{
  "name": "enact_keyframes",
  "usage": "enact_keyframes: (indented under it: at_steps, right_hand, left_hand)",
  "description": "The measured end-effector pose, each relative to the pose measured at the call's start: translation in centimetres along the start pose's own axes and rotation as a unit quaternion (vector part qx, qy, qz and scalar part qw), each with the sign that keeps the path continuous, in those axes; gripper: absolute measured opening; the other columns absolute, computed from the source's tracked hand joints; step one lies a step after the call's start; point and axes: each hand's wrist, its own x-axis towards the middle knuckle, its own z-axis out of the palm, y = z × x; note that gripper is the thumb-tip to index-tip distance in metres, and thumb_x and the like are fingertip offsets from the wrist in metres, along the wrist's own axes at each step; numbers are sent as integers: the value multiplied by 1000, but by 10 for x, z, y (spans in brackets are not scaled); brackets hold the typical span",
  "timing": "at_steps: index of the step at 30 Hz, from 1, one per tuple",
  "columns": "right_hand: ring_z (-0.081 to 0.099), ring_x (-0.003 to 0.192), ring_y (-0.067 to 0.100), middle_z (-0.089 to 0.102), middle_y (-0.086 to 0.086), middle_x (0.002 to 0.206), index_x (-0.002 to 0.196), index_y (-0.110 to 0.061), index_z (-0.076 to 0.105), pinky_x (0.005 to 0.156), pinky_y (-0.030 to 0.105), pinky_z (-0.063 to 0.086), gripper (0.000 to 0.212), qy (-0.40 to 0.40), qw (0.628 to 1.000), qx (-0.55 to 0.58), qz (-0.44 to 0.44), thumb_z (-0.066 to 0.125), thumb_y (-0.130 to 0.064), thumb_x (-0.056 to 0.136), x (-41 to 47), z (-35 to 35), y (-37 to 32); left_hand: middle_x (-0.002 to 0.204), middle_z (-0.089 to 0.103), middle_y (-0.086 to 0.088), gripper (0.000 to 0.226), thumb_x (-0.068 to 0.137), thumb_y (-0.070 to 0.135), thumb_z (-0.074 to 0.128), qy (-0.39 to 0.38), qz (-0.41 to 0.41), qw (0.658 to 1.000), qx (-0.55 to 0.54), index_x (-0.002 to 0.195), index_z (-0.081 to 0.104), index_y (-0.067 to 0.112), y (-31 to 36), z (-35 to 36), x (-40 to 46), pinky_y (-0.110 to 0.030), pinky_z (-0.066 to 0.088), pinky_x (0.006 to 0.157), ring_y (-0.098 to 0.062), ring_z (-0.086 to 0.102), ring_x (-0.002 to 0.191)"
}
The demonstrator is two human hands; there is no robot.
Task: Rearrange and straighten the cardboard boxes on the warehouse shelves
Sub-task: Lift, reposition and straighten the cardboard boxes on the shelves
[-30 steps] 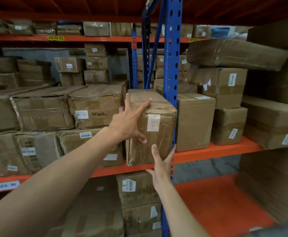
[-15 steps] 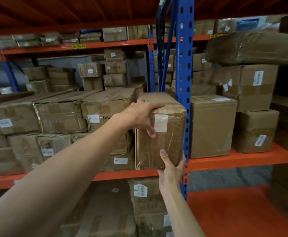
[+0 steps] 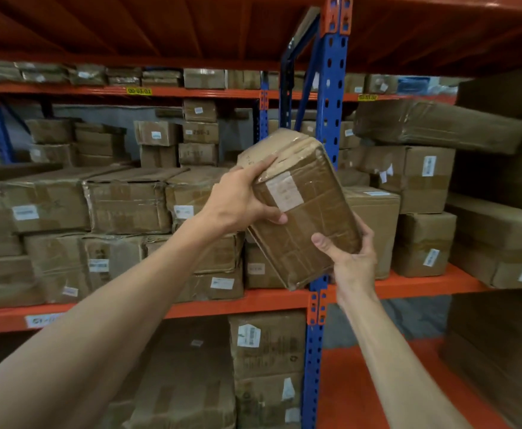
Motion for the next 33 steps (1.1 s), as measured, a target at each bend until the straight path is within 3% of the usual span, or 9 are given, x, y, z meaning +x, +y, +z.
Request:
enact_keyframes:
  at_steps: [5,9,11,15,17,20,25,29,33]
  right_hand:
    - [67,117,11,66,-6,131,119,-48,65,89,54,61,80,-58,993,-87,-54,101,-29,49,-8,-5,-30]
    - [67,108,-2,71,-19,116,117,-51,64,78,19,59,82,-59,986,-128,-85,99,-30,45,-18,-17,-33]
    - [66,104,-8,70,-31,110,112,-59,63,76,12,55,81,-75,979,-162,-95,99,-31,45,-19,-25,-40]
    - [64,104,-12,67,-35,110,115,-60,61,74,11,55,85,-115,960,-228,-113,99,-41,41,-15,-50,-62]
    - [61,104,-15,64,-39,111,117,-59,61,73,8,54,85,-150,949,-251,-116,99,-42,43,-10,-65,-71]
    - [61,104,-15,66,-30,112,117,-56,63,75,7,52,85,-186,935,-283,-104,99,-45,41,-5,-79,-77]
    - [63,103,-2,64,-25,114,117,-59,61,77,22,58,83,-242,913,-319,-79,98,-50,44,3,-83,-66]
    - [62,105,0,65,-16,118,114,-61,61,81,22,56,79,-264,903,-330,-81,100,-48,46,18,-77,-57]
    - [60,104,-5,65,-20,114,109,-62,62,79,16,50,76,-268,897,-342,-83,100,-46,45,45,-82,-63]
  left_hand:
    - [141,53,-4,119,55,44,98,44,-34,991,-124,155,33,45,-9,6,-45,-44,45,110,-22,52,130]
    - [139,47,0,116,58,43,96,75,-32,985,-153,154,31,49,-11,22,-71,-45,46,109,-20,48,128]
    - [140,45,5,113,59,41,96,87,-32,976,-196,151,31,53,-12,33,-84,-42,45,111,-15,46,129]
    - [146,43,11,109,57,48,96,127,-57,951,-276,143,32,67,-5,69,-110,-33,42,112,-9,43,135]
    - [144,46,13,111,55,49,97,143,-79,935,-315,145,35,63,1,90,-121,-35,44,112,-6,45,135]
    - [145,48,11,113,57,44,99,152,-112,910,-369,150,36,55,9,118,-136,-42,47,110,-8,48,135]
    - [140,61,0,108,65,27,99,172,-143,880,-418,153,38,43,4,144,-155,-48,53,103,-19,59,129]
    - [134,66,5,109,66,25,98,194,-155,874,-418,154,37,40,0,149,-156,-41,56,99,-13,62,125]
    - [141,60,6,112,63,34,99,198,-158,879,-403,155,35,39,9,162,-135,-40,50,107,-9,57,130]
